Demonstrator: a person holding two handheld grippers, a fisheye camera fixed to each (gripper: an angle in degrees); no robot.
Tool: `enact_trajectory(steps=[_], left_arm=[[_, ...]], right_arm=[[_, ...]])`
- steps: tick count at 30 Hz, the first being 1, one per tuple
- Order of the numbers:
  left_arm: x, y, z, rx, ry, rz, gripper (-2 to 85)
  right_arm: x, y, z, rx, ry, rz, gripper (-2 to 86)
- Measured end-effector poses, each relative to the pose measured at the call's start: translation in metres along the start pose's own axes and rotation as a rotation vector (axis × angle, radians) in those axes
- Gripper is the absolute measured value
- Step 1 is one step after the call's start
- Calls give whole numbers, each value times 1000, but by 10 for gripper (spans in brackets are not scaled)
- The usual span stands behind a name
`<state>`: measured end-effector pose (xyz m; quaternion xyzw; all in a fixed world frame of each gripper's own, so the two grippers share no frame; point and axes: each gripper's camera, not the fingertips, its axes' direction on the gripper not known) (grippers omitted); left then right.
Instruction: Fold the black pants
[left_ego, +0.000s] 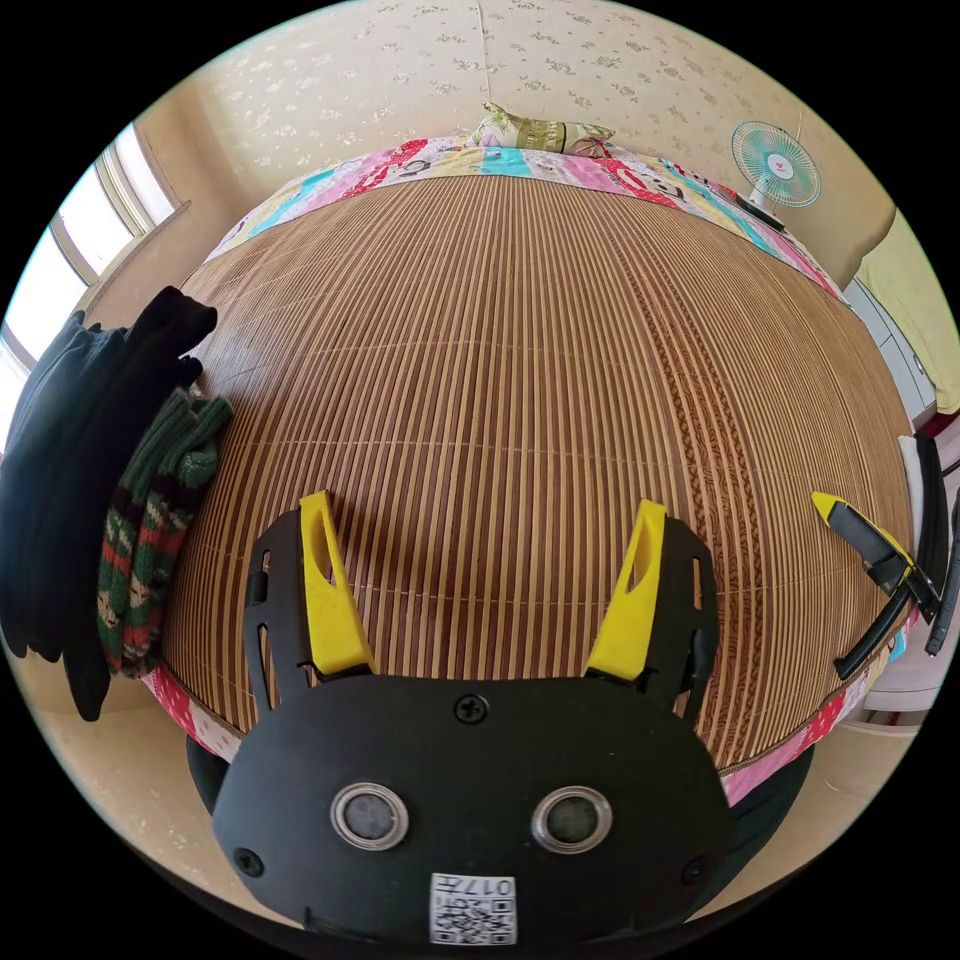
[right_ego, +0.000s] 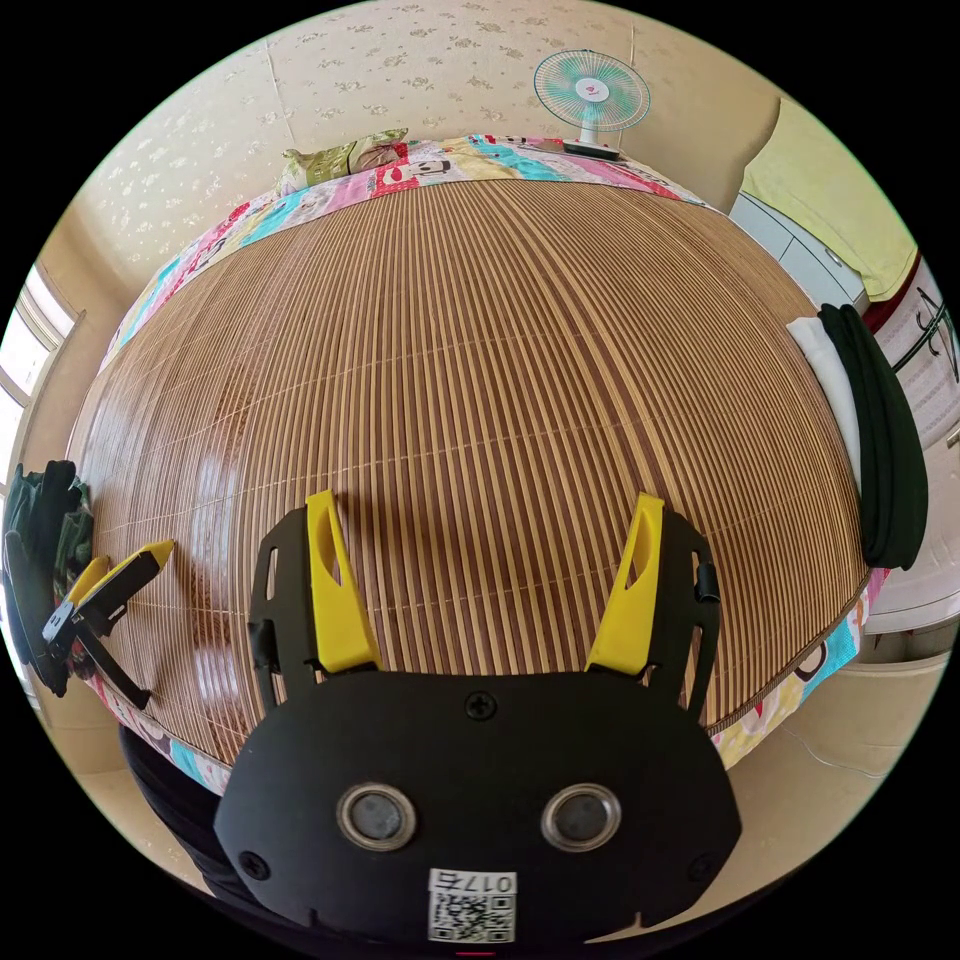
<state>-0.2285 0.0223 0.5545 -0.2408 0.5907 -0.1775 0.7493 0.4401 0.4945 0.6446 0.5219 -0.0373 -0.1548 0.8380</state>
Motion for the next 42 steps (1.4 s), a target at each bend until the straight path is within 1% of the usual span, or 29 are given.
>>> enact_trajectory(steps=[42], left_arm=[[30,12,19,0,1,-1,383]], right_arm=[[-30,5,23,0,0,7,373]])
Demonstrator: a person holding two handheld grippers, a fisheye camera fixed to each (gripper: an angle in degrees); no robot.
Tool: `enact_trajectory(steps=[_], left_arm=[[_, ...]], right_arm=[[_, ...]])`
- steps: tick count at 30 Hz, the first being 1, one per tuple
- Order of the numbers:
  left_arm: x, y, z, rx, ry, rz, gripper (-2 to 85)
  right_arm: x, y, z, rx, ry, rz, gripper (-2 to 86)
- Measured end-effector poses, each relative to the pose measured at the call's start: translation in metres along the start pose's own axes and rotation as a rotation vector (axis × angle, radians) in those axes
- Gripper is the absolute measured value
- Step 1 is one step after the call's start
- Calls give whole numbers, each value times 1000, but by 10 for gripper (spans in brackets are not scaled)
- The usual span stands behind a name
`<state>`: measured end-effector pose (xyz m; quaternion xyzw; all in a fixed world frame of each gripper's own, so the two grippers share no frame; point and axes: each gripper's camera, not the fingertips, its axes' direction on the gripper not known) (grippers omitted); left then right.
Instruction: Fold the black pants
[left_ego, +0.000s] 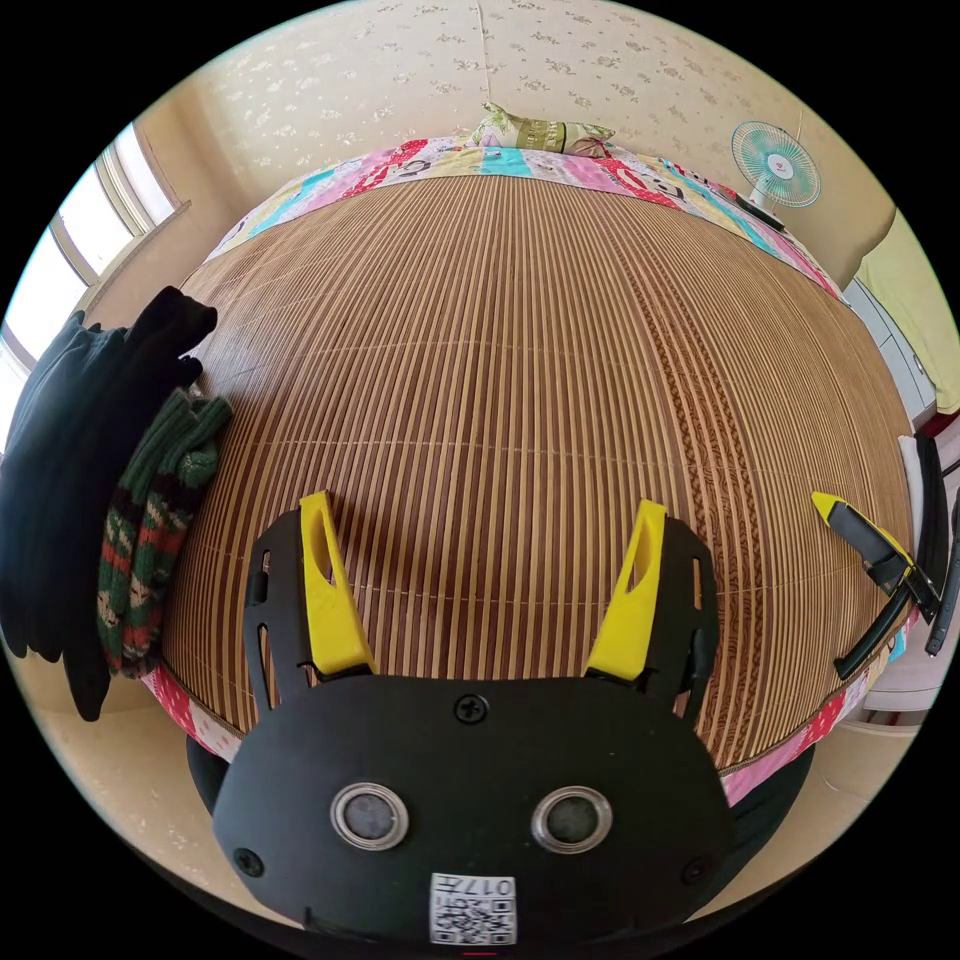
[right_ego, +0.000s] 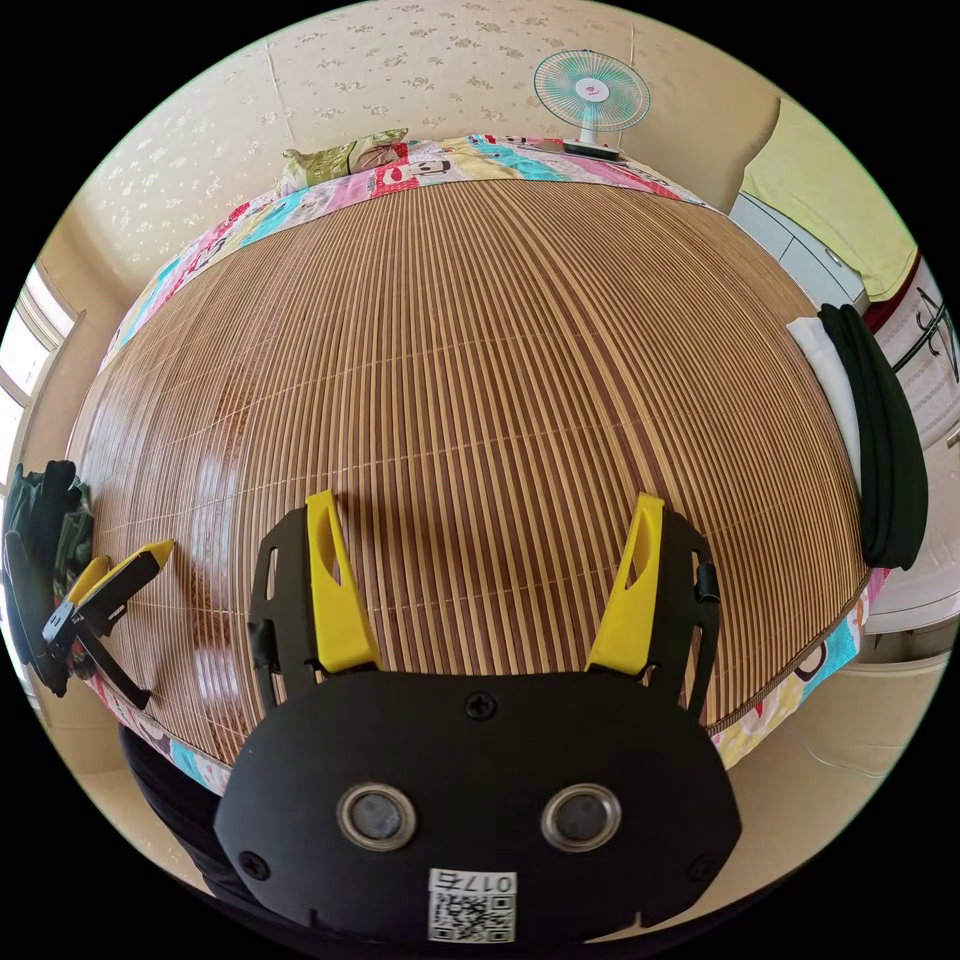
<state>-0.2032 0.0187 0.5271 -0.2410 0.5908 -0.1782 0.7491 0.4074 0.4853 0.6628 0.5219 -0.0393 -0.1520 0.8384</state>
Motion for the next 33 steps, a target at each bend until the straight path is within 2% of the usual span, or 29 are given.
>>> enact_trajectory(steps=[33], left_arm=[[65,0,-9,1,4,-2,383]], right_arm=[[-46,0,13,1,-3,7,373]])
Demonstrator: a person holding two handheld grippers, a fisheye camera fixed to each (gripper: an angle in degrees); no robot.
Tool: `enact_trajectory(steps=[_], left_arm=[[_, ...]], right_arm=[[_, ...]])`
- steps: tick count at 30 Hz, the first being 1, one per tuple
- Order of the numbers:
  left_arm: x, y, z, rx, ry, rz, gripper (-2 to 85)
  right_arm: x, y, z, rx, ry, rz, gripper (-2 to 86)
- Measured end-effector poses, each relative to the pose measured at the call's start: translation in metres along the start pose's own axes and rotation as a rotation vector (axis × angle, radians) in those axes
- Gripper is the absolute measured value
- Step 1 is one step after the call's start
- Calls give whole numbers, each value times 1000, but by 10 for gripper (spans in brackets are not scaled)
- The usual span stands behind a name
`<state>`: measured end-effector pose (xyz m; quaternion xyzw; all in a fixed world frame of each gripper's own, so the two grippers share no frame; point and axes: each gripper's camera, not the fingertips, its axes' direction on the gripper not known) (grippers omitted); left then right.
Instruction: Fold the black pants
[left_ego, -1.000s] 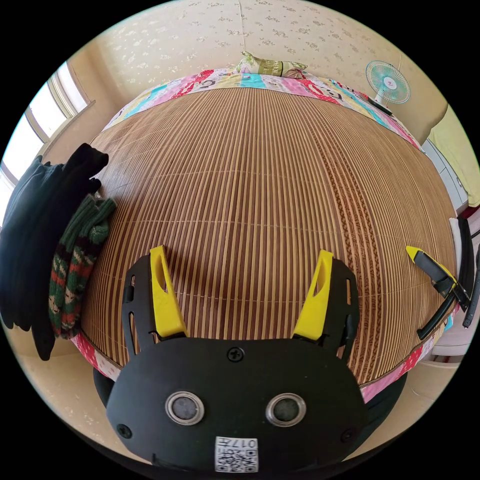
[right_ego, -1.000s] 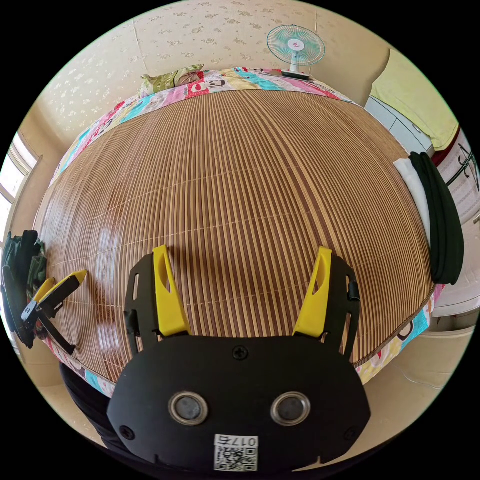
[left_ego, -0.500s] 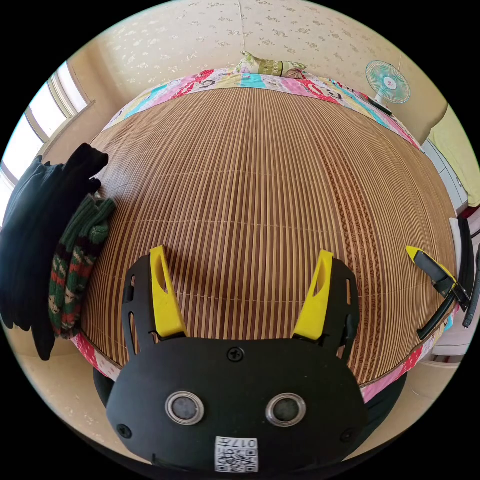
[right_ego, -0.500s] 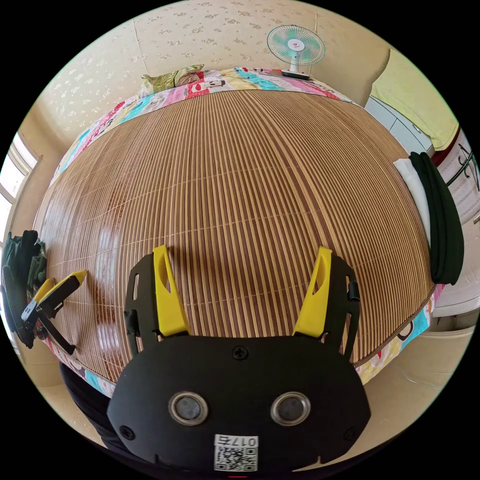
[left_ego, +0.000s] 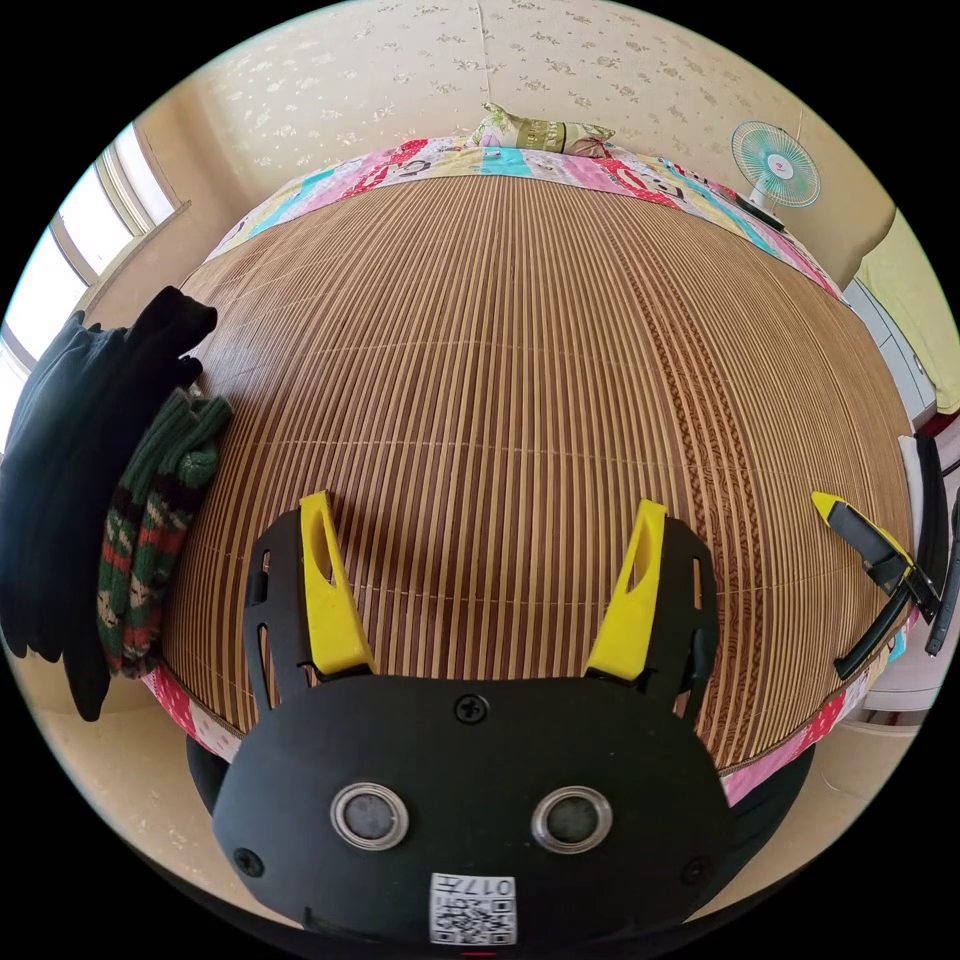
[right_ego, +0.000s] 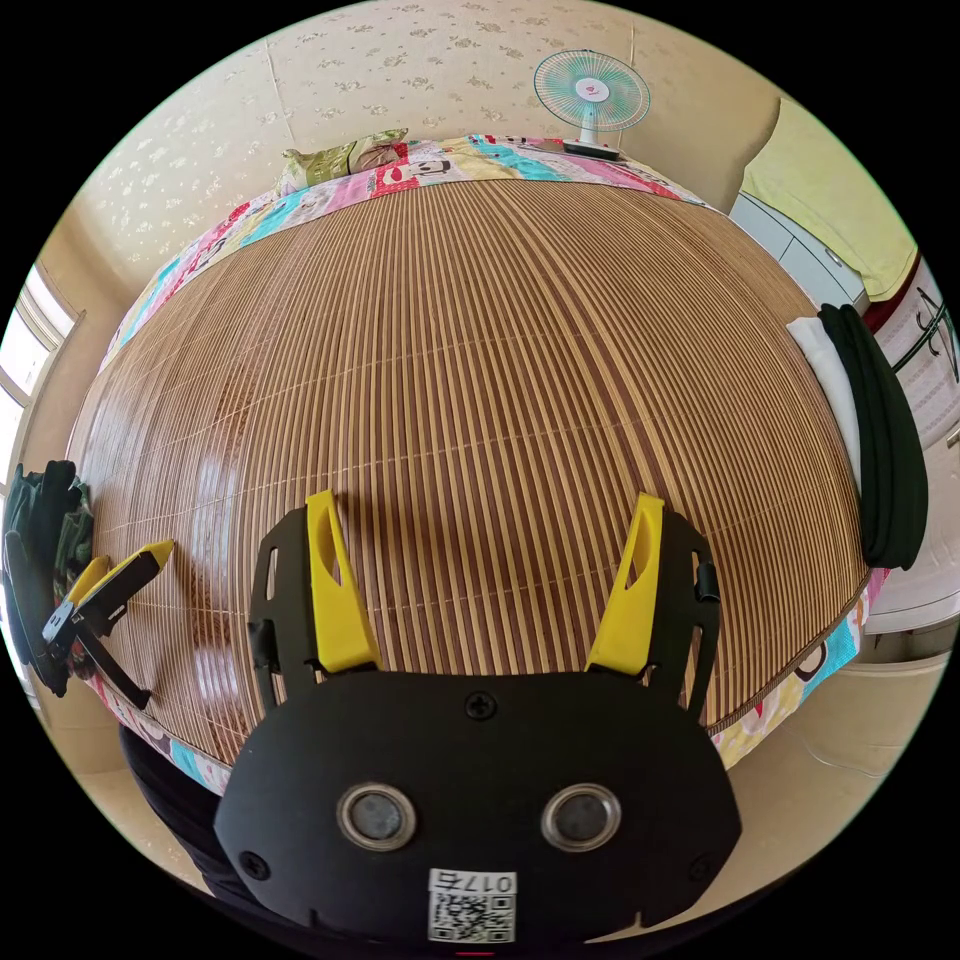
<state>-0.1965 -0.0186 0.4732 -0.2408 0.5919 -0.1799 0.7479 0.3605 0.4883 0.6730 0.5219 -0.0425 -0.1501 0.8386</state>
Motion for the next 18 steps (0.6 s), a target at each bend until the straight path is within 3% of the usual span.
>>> enact_trajectory(steps=[18], left_arm=[[38,-8,-34,1,4,-2,383]], right_arm=[[-23,-10,-17,1,-4,4,373]])
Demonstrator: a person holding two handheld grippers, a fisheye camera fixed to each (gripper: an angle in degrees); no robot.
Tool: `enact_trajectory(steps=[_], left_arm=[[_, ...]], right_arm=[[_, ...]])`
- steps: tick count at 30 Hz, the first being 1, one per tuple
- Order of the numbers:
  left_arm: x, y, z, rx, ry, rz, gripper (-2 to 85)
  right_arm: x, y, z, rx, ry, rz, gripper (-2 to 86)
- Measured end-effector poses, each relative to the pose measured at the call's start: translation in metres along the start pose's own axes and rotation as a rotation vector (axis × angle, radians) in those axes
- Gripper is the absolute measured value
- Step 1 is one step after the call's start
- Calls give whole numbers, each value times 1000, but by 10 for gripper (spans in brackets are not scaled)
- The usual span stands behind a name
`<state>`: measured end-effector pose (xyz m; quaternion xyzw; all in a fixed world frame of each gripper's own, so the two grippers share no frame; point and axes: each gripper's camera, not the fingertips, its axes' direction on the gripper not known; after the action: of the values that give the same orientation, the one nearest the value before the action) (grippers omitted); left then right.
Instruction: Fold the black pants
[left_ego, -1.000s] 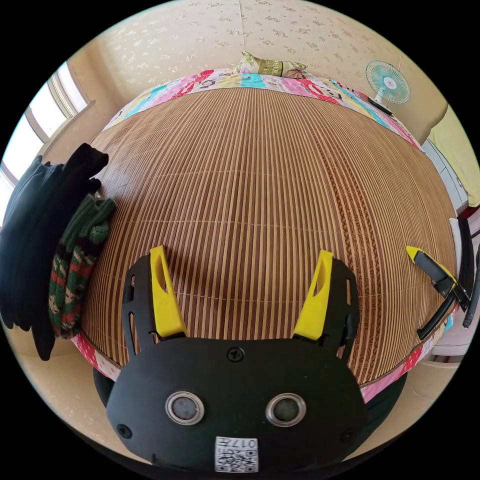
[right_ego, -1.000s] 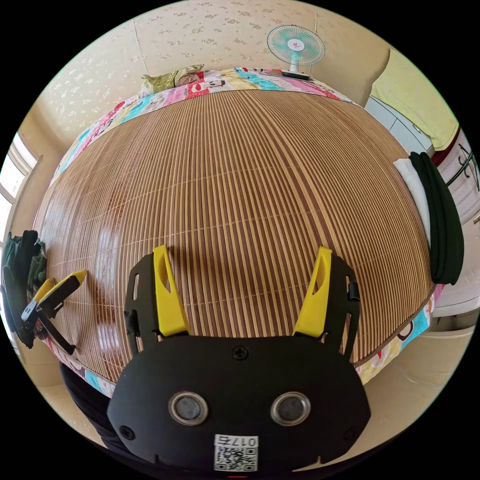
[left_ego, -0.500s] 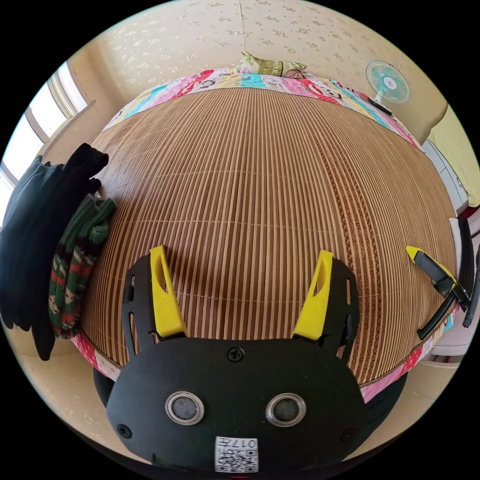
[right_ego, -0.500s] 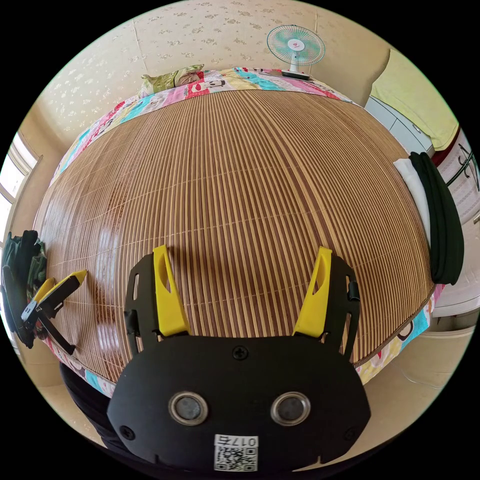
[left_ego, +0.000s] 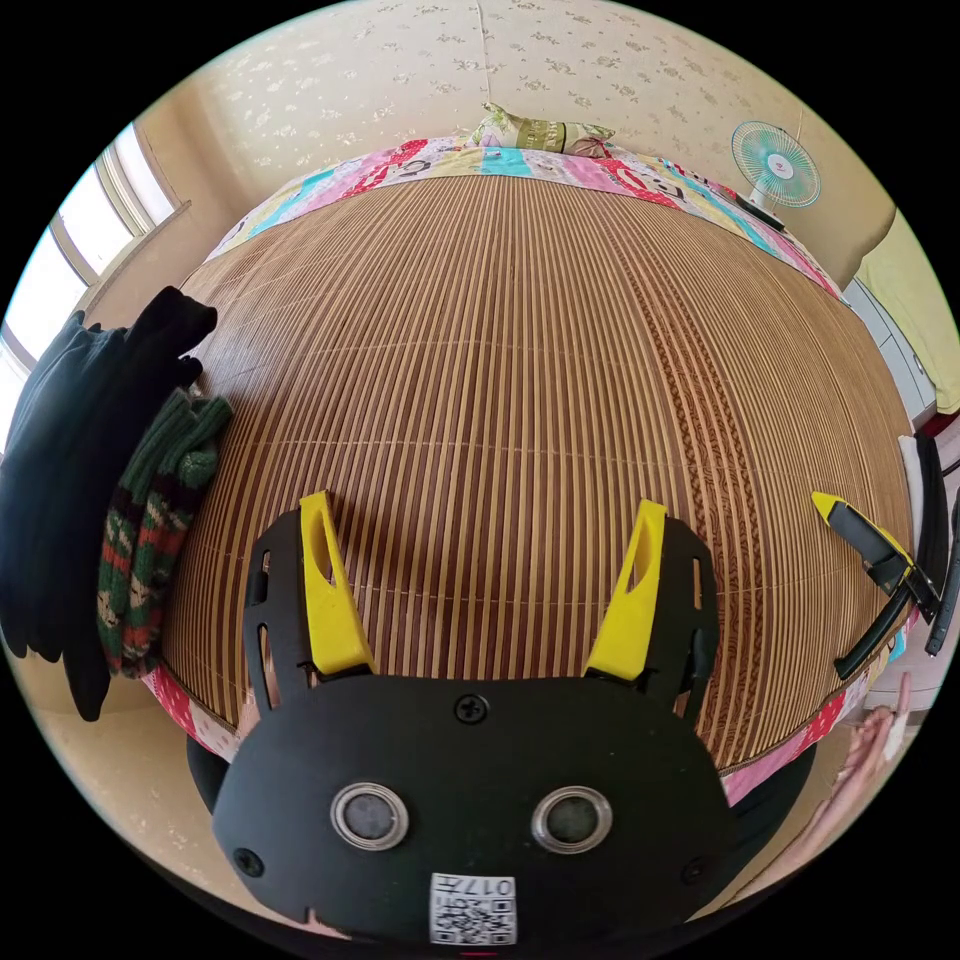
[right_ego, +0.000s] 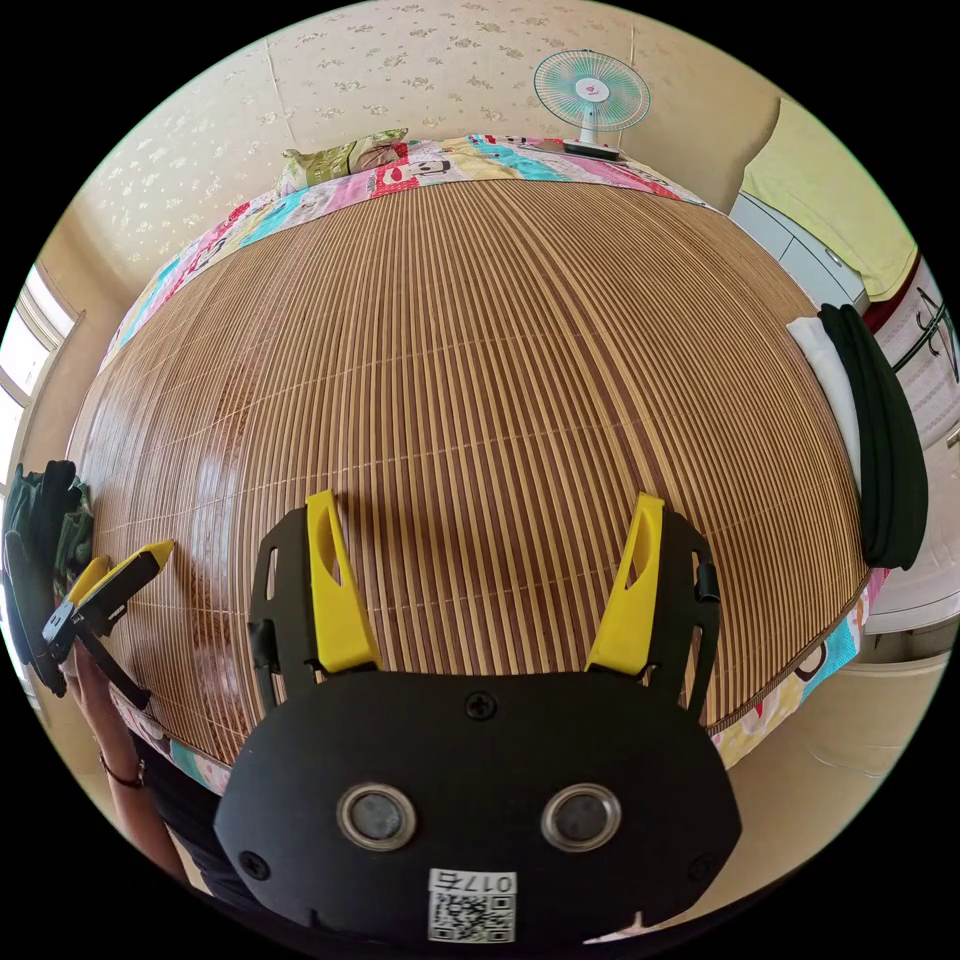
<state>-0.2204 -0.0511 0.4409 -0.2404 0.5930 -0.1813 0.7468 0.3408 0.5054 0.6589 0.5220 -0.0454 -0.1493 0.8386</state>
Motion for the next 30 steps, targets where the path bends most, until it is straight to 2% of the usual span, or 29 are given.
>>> enact_trajectory(steps=[19,21,23,25,26,27,29,30], left_arm=[[16,-16,-61,-14,11,-9,385],[13,-19,-72,-25,8,-13,383],[11,-21,-83,-54,11,17,377],[3,-18,-101,-54,27,41,311],[-5,-10,-118,-22,50,71,205],[-14,2,-138,28,103,124,126],[-34,23,-170,98,193,192,68],[-52,39,-191,141,253,221,56]], right_arm=[[1,-30,-41,-19,-7,-6,385],[4,-34,-47,-32,-8,-4,379],[8,-38,-60,-86,-17,-18,322],[13,-33,-80,-93,-26,-21,246],[18,-25,-98,-80,-66,-30,148],[22,-19,-108,-71,-108,-37,99],[40,7,-141,-47,-368,-76,32],[46,14,-148,-48,-436,-86,30]])
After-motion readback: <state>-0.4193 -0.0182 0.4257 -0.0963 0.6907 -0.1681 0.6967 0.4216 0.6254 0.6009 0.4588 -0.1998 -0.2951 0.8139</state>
